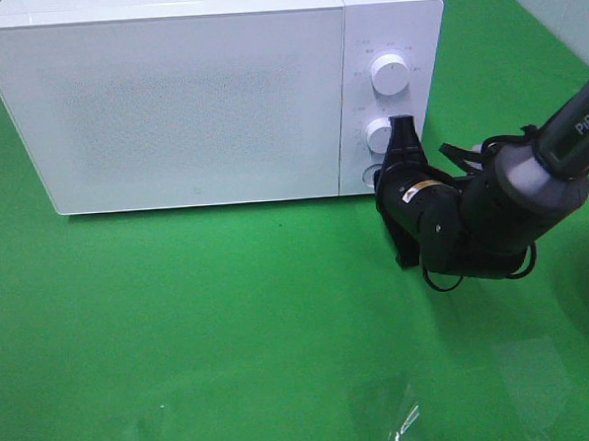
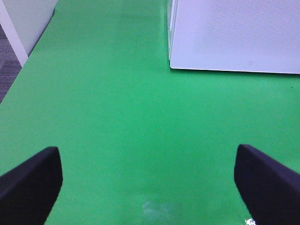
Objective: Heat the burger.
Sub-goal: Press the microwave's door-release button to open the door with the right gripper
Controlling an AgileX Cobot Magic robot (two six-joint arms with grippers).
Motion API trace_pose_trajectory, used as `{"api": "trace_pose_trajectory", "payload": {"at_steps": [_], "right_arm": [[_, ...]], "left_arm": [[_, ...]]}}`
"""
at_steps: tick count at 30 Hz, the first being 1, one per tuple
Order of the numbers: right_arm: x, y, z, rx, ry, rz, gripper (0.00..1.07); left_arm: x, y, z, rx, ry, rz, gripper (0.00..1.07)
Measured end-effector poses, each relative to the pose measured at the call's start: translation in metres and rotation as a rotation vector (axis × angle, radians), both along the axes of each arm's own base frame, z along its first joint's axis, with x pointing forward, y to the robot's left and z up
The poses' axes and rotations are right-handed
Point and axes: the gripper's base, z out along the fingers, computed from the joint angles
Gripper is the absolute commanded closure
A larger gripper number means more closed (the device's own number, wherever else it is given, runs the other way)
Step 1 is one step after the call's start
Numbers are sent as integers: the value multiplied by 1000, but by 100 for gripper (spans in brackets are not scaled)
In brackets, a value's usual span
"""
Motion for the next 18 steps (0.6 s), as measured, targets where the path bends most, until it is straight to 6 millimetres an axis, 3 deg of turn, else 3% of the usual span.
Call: {"api": "trace_pose_trajectory", "payload": {"at_steps": [18], "right_arm": [[2, 2, 5, 48, -66, -16, 107]], "left_arm": [[0, 0, 0, 0, 0, 0, 16]]}}
